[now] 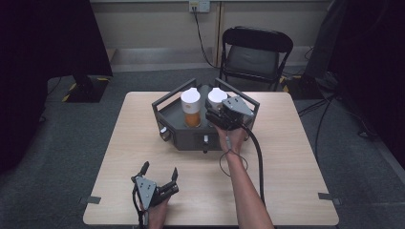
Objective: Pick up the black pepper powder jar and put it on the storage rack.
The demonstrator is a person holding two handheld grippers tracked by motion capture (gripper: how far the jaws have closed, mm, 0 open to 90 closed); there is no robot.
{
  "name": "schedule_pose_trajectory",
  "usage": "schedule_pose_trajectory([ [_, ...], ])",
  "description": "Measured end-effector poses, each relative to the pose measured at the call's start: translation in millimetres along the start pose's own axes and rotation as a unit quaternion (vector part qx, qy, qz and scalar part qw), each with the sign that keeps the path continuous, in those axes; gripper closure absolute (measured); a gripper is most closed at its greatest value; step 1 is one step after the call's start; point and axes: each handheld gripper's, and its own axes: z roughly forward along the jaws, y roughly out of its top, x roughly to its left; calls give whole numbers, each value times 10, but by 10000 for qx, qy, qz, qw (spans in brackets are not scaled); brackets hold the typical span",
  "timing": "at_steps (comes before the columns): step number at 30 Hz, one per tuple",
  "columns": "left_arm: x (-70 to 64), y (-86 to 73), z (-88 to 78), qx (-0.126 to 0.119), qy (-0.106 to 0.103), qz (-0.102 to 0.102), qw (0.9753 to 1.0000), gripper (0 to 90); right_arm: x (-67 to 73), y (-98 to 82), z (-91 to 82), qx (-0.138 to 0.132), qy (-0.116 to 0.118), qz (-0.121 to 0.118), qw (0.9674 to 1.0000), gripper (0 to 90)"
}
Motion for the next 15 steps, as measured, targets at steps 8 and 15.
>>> schedule_pose_trajectory([
  [8, 0, 0, 0, -1, 1, -1, 10000, 9, -34, -42, -6, -36, -57, 161, 9998, 39],
  [15, -1, 0, 0, 0, 4, -1, 10000, 9, 7, -59, -29, -139, -74, 125, 9998, 0],
])
